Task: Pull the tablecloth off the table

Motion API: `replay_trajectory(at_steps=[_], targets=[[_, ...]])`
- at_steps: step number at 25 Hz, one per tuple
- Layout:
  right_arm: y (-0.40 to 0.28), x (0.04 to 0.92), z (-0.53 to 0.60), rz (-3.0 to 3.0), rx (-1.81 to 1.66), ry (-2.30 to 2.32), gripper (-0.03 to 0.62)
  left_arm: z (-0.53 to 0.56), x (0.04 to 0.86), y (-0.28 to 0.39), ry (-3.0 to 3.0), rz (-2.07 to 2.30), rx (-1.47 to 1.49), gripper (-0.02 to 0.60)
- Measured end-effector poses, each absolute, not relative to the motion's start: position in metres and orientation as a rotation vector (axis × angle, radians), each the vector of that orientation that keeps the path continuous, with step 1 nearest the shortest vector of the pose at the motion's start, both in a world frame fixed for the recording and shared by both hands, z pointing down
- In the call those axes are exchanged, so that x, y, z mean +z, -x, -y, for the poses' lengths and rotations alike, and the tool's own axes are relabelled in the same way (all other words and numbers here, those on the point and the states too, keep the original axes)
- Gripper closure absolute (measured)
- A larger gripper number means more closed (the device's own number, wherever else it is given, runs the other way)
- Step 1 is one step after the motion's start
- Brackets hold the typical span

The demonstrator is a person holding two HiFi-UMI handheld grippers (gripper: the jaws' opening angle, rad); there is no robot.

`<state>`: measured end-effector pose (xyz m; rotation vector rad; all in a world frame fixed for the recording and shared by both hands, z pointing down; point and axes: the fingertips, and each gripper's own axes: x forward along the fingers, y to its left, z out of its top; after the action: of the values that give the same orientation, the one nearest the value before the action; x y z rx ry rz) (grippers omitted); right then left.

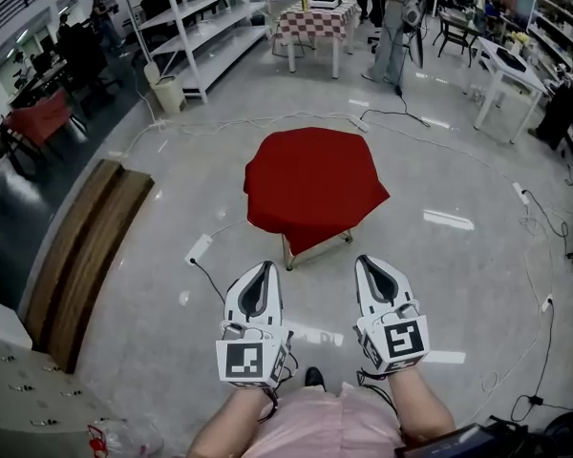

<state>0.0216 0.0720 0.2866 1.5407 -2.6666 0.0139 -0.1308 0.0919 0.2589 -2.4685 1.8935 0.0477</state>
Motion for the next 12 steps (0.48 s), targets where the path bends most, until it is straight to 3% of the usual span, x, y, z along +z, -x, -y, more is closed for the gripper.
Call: replay_trajectory(at_steps=[12], targets=[[-0.046,0.307,-0.041,2.595,0.076,-1.594,0.576,-0.057,0.289,0.117,2.551,-1.888,-0.021,0.56]])
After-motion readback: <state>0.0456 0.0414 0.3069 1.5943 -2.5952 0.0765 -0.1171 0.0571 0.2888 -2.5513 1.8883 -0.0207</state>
